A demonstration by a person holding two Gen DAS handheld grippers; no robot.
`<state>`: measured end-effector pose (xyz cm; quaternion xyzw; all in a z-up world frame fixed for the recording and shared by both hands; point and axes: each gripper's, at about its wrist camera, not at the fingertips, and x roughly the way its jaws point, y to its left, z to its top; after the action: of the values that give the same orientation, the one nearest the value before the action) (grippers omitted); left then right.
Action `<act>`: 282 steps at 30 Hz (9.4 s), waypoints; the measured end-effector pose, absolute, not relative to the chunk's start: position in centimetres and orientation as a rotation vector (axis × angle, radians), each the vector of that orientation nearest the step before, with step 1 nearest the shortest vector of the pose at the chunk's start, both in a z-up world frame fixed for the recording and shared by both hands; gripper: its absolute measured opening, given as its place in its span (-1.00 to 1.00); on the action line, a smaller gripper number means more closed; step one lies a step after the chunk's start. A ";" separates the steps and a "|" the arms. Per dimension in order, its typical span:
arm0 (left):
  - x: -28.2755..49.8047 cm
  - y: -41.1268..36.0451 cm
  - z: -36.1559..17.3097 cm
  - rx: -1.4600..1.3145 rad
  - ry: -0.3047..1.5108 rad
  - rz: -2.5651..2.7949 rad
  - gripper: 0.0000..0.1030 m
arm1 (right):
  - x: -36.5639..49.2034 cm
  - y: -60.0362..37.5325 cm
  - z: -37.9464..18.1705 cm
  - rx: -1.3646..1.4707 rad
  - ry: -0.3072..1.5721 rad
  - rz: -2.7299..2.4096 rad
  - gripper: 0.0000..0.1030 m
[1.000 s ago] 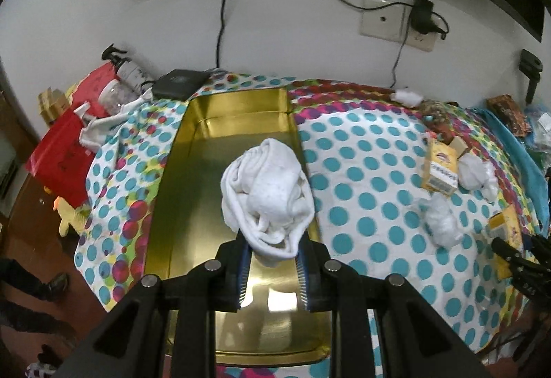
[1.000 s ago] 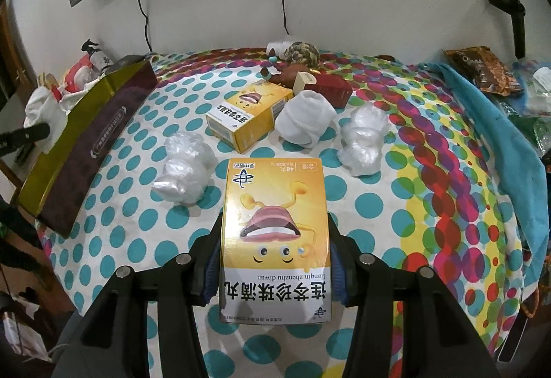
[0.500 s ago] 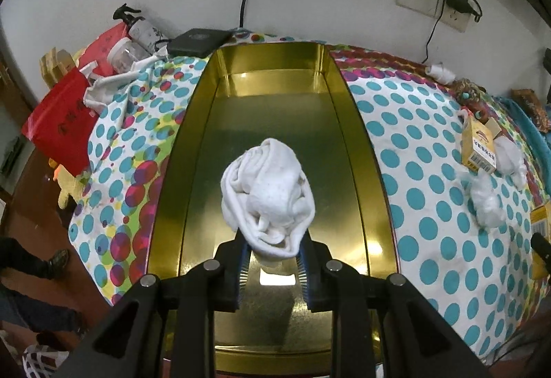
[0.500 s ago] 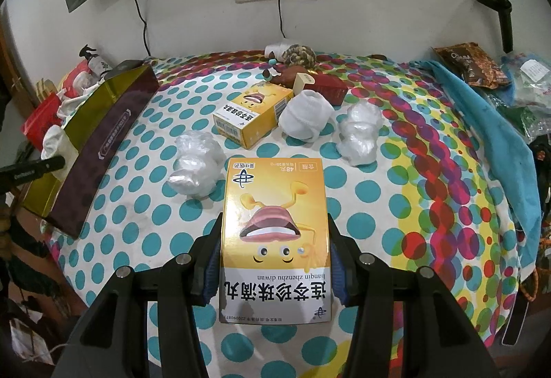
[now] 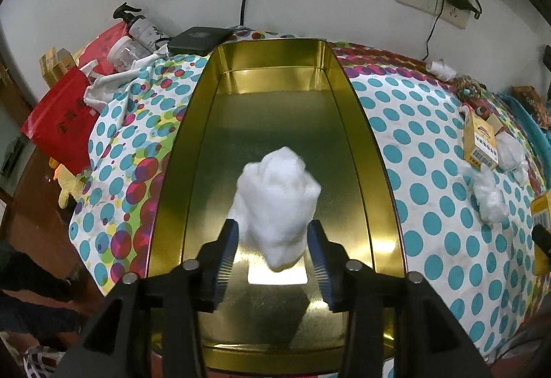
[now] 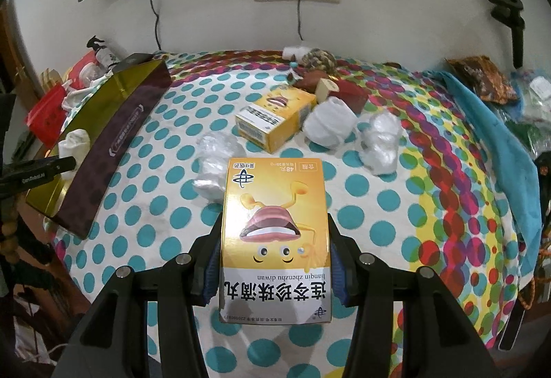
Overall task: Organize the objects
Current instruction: 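Carry the white towel into the gold tray and open the left gripper, then carry the yellow medicine box to the gold tray and release it with the right gripper, then move the left gripper to the clear plastic-bag bundle and grasp it, then carry the plastic bag into the tray with the left gripper while the right grasps another, then carry the second plastic bag into the gold tray and release it with the right gripper, then move the right gripper to the white rolled towel and grasp it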
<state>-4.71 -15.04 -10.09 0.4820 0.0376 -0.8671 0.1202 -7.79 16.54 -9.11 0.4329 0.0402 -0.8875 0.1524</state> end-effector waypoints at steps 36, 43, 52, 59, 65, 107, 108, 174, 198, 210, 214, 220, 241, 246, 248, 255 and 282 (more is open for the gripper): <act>3.9 -23.7 -5.9 1.278 0.503 -2.499 0.15 | -10.5 -12.4 -5.6 1.043 0.380 -2.137 -0.07; 4.1 -24.6 -6.6 1.295 0.529 -2.481 0.15 | -11.4 -14.7 -7.7 1.120 0.409 -2.113 -0.07; 4.2 -24.6 -6.7 1.290 0.546 -2.498 0.15 | -11.7 -15.3 -8.5 1.135 0.432 -2.120 -0.07; 4.0 -24.2 -6.6 1.293 0.551 -2.507 0.15 | -11.4 -14.8 -8.4 1.122 0.400 -2.087 0.08; 3.4 -22.8 -6.6 1.315 0.529 -2.521 0.15 | -10.4 -12.4 -6.8 1.055 0.366 -2.132 0.29; -12.3 5.8 -12.1 1.673 0.164 -2.736 0.15 | -1.9 23.9 -9.8 1.197 -0.226 -2.580 0.39; -12.5 6.0 -12.3 1.667 0.162 -2.735 0.15 | -1.9 24.0 -9.9 1.199 -0.237 -2.572 0.39; -0.4 -11.4 -5.0 1.254 0.172 -2.718 -0.31 | -19.8 23.0 -12.2 1.339 0.089 -2.674 0.10; -1.7 -15.8 -9.4 1.378 0.281 -2.563 -0.24 | -20.5 21.4 -13.5 1.395 0.115 -2.675 -0.37; -1.4 -16.8 -9.5 1.411 0.362 -2.544 0.08 | -18.0 21.5 -10.5 1.310 0.106 -2.739 -0.37; -0.8 -17.1 -8.4 1.382 0.391 -2.564 0.08 | -16.2 20.2 -8.3 1.225 0.129 -2.740 -0.37; 0.9 -17.9 -6.9 1.298 0.419 -2.594 0.08 | -13.5 15.8 -4.9 1.089 0.136 -2.657 -0.37; 5.5 -23.3 -7.0 1.234 0.531 -2.518 0.08 | -6.5 -6.3 -5.6 1.010 0.255 -2.162 -0.37; 5.9 -24.3 -7.5 1.233 0.566 -2.504 0.08 | -6.1 -8.4 -7.0 1.050 0.269 -2.116 -0.37; 5.9 -24.4 -7.6 1.233 0.569 -2.505 0.08 | -5.9 -9.0 -7.5 1.062 0.275 -2.102 -0.37; 5.8 -24.7 -8.1 1.247 0.581 -2.496 0.08 | -6.2 -10.1 -8.8 1.097 0.292 -2.087 -0.37; 1.8 -18.1 -6.6 1.319 0.389 -2.646 0.08 | -7.4 0.7 -5.3 0.993 0.229 -2.343 0.28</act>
<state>1.77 -18.12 -6.64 0.4408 0.1302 -0.8845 0.0797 -7.42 0.70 -5.34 0.3720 0.0858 -0.8778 0.2893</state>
